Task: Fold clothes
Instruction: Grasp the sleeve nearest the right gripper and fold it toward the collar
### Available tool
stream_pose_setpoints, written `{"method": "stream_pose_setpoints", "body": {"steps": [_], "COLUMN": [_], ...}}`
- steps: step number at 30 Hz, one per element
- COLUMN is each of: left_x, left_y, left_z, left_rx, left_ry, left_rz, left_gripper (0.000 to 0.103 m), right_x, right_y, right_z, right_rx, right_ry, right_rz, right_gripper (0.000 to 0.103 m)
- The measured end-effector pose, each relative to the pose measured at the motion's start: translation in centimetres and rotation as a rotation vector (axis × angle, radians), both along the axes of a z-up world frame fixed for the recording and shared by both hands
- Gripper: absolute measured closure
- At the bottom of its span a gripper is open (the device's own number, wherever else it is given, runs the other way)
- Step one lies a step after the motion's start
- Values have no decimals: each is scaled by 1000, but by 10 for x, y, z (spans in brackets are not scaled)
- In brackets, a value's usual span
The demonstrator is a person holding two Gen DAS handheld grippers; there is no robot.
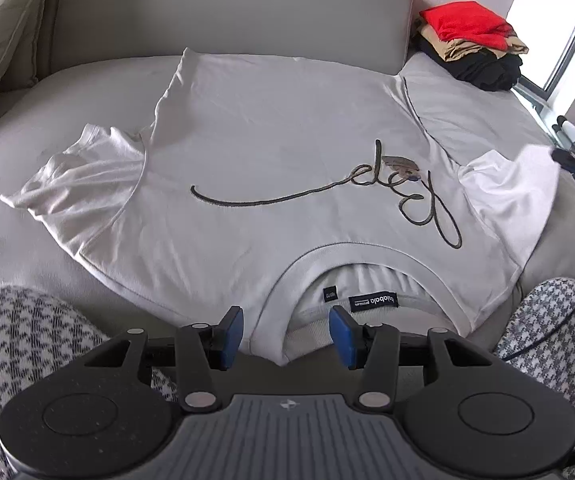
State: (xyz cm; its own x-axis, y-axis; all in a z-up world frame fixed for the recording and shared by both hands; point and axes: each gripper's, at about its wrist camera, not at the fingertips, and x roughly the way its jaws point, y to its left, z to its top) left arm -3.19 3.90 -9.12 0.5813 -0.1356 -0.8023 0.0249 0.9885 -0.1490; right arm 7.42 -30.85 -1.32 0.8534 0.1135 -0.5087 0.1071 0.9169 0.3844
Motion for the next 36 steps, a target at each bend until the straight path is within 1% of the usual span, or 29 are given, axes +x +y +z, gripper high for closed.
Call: {"method": "stream_pose_setpoints", "body": {"steps": [4, 6, 8, 10, 12, 13, 16, 17, 20, 22, 23, 25, 26, 27, 30, 32, 36], "left_x": [-4, -4, -4, -4, -3, -3, -3, -2, -1, -1, -2, -3, -3, -3, 0, 4, 5], "left_y": [3, 6, 8, 10, 11, 12, 13, 13, 10, 7, 6, 5, 5, 5, 5, 3, -1], "left_z": [0, -1, -1, -3, -4, -4, -4, -4, -3, -2, -2, -1, 0, 1, -1, -3, -4], "left_rx": [-16, -24, -30, -34, -36, -39, -45, -47, -41, -34, -29, -14, -6, -2, -11, -21, -11], "left_ry": [-6, -6, -5, -1, 4, 4, 3, 1, -2, 0, 1, 0, -2, -5, 0, 6, 4], "left_rz": [5, 13, 20, 22, 22, 22, 22, 22, 17, 9, 4, -1, -1, 0, 7, -1, -23], "left_gripper": [56, 56, 56, 56, 56, 56, 56, 56, 56, 56, 56, 56, 55, 55, 55, 55, 54], "right_x": [-7, -17, -29, -41, -50, -53, -48, -40, -4, 23, 34, 45, 51, 54, 39, 29, 14], "right_y": [77, 118, 151, 173, 185, 183, 156, 142, 92, 72, 64, 67, 68, 70, 78, 75, 63], "right_z": [7, -2, -16, -31, -41, -40, -22, -16, -11, -24, -31, -51, -61, -68, -62, -60, -48], "right_rx": [-250, -405, -545, -649, -728, -729, -570, -496, -294, -211, -187, -255, -289, -324, -433, -463, -419], "right_ry": [-15, -4, 19, 63, 95, 94, 95, 105, 186, 270, 316, 440, 502, 556, 628, 648, 663], "right_rz": [226, 348, 454, 562, 635, 630, 530, 462, 227, 141, 110, 127, 136, 148, 221, 258, 252], "right_gripper": [99, 99, 99, 98, 94, 94, 94, 94, 94, 94, 94, 94, 97, 98, 98, 98, 96]}}
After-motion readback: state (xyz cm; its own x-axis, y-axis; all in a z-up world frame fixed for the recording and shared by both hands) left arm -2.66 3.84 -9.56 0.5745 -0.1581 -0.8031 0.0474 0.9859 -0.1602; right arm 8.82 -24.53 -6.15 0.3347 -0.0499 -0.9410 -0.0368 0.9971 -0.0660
